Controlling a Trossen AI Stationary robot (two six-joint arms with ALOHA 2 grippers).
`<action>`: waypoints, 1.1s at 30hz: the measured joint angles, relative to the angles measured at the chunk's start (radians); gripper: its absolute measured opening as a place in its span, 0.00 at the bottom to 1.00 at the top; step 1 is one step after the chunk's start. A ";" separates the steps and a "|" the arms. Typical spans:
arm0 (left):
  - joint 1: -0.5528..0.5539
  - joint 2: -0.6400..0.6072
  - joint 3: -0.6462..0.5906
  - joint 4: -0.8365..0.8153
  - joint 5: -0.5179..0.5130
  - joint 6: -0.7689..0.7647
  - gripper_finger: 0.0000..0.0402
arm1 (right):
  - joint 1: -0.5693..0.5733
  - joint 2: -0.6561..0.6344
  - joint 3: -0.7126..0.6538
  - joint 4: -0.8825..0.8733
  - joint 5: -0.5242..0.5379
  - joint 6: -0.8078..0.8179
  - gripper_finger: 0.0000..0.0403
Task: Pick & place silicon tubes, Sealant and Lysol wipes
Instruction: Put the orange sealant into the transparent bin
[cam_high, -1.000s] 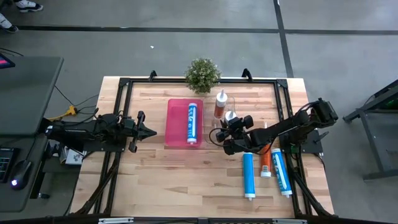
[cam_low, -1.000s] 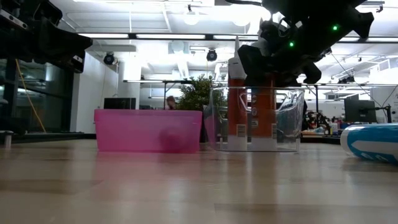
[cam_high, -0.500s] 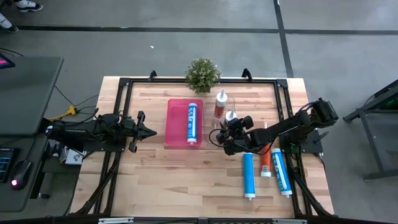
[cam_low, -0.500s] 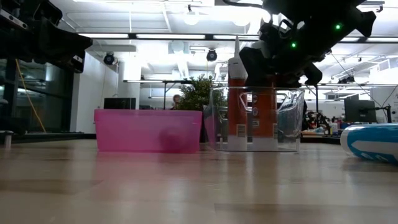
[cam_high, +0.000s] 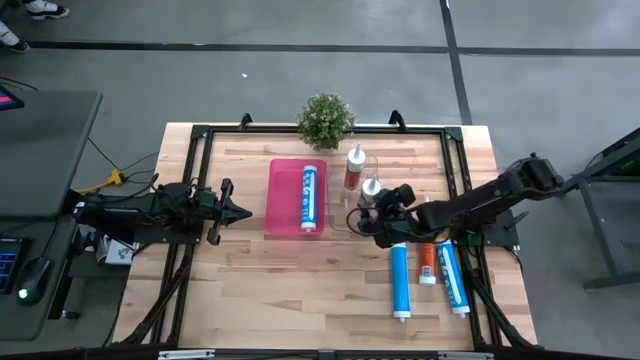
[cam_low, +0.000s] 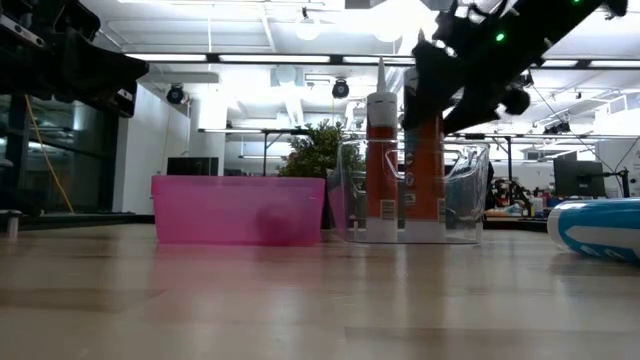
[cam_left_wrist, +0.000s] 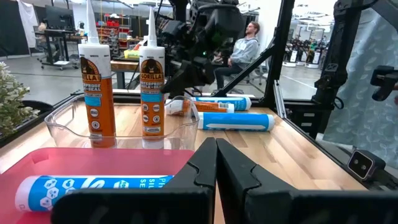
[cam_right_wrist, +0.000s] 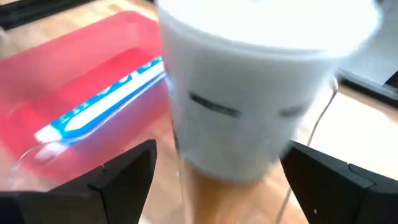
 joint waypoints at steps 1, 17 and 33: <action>0.000 0.000 0.000 0.000 0.000 0.000 0.00 | 0.008 -0.020 0.000 -0.029 -0.026 0.020 0.82; 0.000 0.000 0.000 0.000 0.000 0.000 0.00 | 0.165 -0.210 0.000 -0.487 -0.738 0.713 0.81; 0.000 0.000 0.000 0.000 0.000 0.000 0.00 | 0.029 -0.210 -0.007 -0.806 -0.864 0.862 0.81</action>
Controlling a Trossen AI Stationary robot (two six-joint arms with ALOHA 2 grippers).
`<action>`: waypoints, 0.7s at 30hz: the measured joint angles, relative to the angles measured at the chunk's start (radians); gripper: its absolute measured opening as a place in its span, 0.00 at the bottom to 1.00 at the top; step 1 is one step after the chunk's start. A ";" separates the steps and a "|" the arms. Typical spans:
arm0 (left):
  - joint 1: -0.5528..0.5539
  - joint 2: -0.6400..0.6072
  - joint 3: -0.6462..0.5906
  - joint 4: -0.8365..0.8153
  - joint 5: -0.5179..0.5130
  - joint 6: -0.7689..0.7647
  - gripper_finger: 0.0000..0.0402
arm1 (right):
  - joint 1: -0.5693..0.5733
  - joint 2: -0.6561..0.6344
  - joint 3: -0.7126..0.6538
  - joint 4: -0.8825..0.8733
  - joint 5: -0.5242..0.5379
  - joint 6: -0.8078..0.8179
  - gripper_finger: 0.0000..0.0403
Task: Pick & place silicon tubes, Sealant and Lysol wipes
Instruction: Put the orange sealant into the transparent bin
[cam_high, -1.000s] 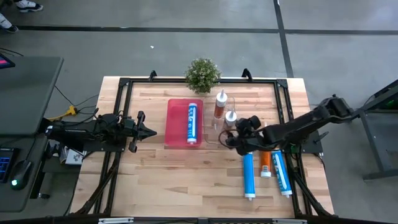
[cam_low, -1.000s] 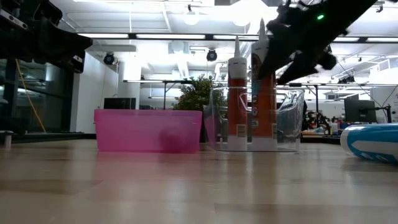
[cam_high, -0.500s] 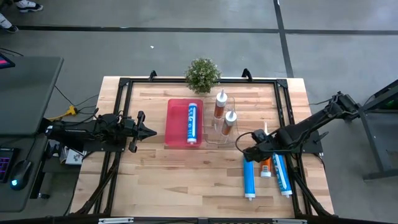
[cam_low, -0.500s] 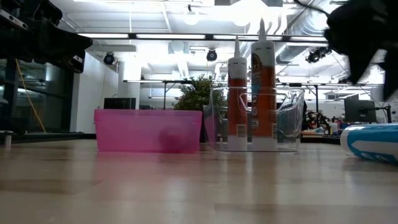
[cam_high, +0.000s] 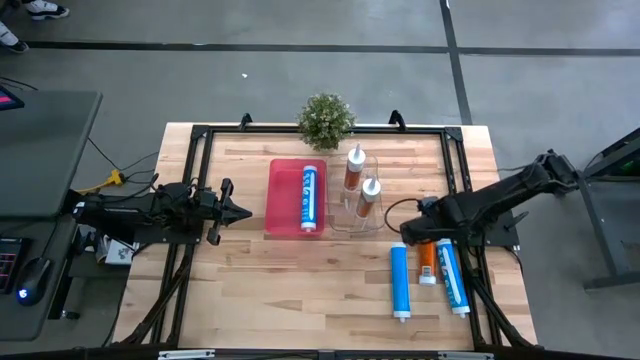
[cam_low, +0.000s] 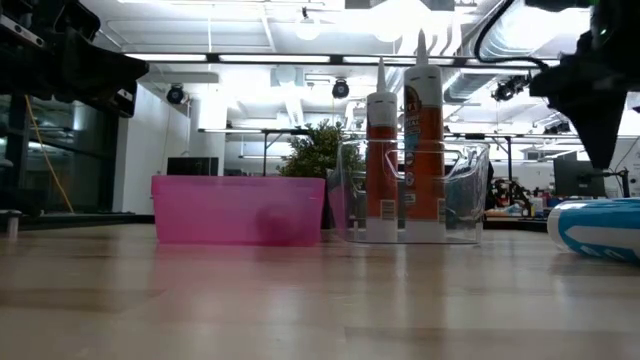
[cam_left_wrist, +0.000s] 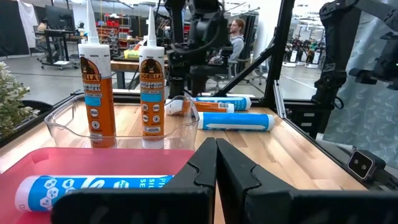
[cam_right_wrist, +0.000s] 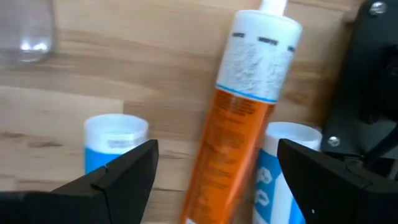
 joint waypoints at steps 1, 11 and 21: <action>0.000 0.000 0.000 0.000 0.000 0.000 0.00 | -0.019 0.000 -0.006 0.003 -0.006 -0.011 0.81; 0.000 0.000 0.000 0.000 0.000 0.000 0.00 | -0.161 0.000 -0.115 0.098 -0.100 -0.086 0.81; 0.000 0.000 0.000 0.000 0.000 0.000 0.00 | -0.222 0.001 -0.174 0.128 -0.143 -0.096 0.81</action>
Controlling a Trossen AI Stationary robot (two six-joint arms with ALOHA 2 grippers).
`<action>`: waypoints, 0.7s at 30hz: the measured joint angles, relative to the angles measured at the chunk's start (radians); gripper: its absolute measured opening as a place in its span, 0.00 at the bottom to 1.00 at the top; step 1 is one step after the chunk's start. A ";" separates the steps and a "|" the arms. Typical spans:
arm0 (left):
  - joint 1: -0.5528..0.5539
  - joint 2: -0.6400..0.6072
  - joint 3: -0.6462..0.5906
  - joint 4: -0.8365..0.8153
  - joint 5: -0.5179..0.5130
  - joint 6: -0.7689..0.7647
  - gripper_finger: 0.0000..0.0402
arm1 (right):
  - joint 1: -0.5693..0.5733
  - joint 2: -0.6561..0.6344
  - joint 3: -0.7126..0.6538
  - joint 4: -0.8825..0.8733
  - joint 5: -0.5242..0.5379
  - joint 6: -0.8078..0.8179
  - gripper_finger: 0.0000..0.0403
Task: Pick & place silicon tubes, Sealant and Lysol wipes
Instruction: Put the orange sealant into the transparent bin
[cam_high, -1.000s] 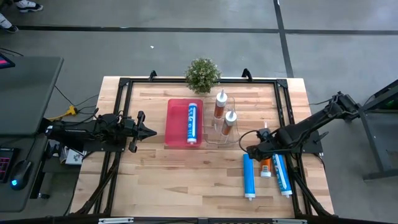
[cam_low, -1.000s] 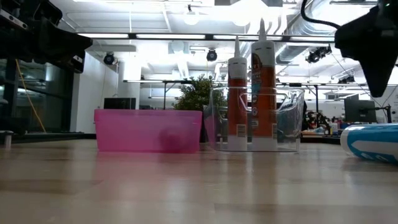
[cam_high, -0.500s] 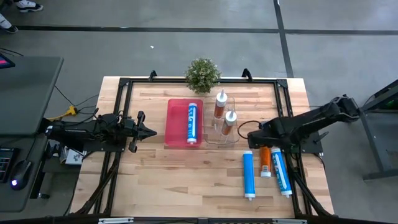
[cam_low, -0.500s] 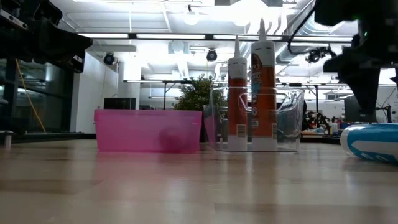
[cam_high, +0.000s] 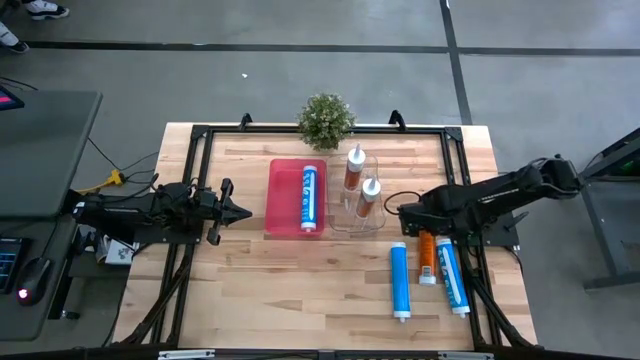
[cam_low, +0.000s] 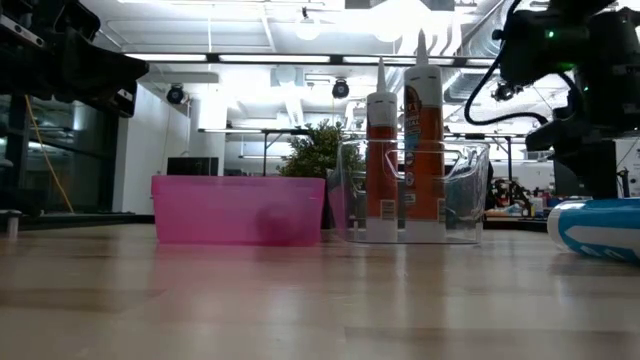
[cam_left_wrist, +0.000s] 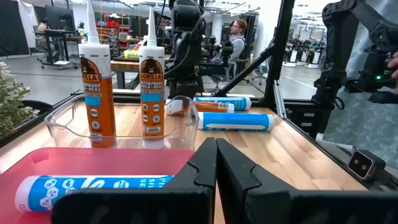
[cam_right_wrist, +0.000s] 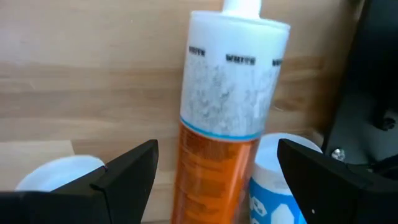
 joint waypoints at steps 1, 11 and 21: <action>0.000 0.000 0.000 0.000 0.000 0.000 0.00 | -0.004 0.000 -0.009 0.010 -0.002 -0.002 0.81; 0.000 0.000 0.000 0.000 0.000 0.000 0.00 | -0.031 0.000 -0.112 0.183 -0.048 0.001 0.81; 0.000 0.000 0.000 -0.001 0.000 0.000 0.00 | -0.031 -0.002 -0.176 0.266 -0.051 -0.010 0.81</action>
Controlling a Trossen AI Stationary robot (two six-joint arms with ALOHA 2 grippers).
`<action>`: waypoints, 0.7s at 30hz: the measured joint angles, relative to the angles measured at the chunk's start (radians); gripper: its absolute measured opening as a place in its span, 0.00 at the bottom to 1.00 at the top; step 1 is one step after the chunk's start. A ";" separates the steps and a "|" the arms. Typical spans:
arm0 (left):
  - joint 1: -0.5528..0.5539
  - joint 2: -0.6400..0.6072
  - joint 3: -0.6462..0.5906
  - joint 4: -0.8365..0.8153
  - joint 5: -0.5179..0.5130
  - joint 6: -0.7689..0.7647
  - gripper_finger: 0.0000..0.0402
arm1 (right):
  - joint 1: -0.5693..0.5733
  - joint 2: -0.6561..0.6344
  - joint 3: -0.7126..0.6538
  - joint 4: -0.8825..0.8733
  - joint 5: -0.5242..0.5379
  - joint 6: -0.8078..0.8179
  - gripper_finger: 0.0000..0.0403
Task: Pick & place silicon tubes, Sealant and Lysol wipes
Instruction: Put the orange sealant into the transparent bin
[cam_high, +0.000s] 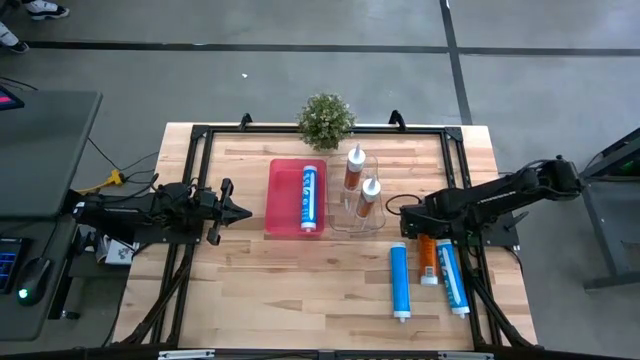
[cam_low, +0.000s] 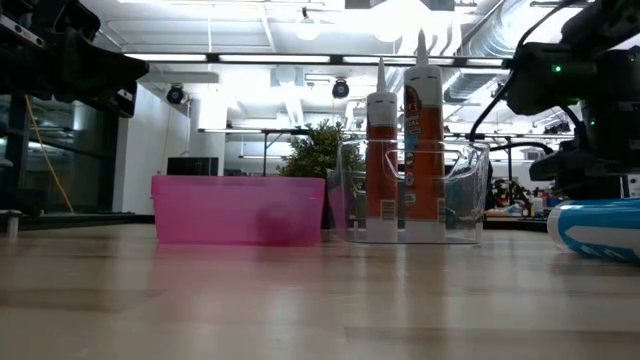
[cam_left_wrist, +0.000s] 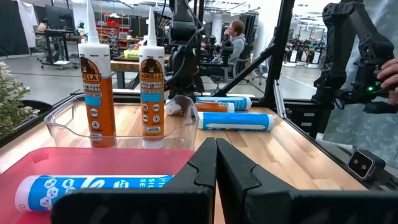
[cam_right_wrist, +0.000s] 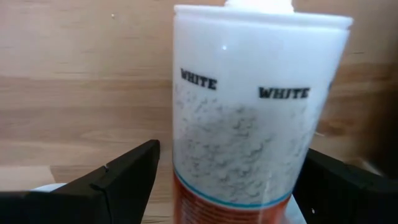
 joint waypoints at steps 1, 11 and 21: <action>0.000 0.000 0.000 0.000 0.000 0.000 0.00 | 0.000 -0.001 -0.009 0.012 -0.001 0.000 0.81; 0.000 0.000 0.000 -0.003 0.000 0.000 0.00 | 0.000 0.000 -0.020 0.026 0.033 -0.061 0.69; 0.000 0.000 0.000 -0.003 0.000 0.000 0.00 | 0.000 0.000 -0.020 0.002 0.063 -0.164 0.52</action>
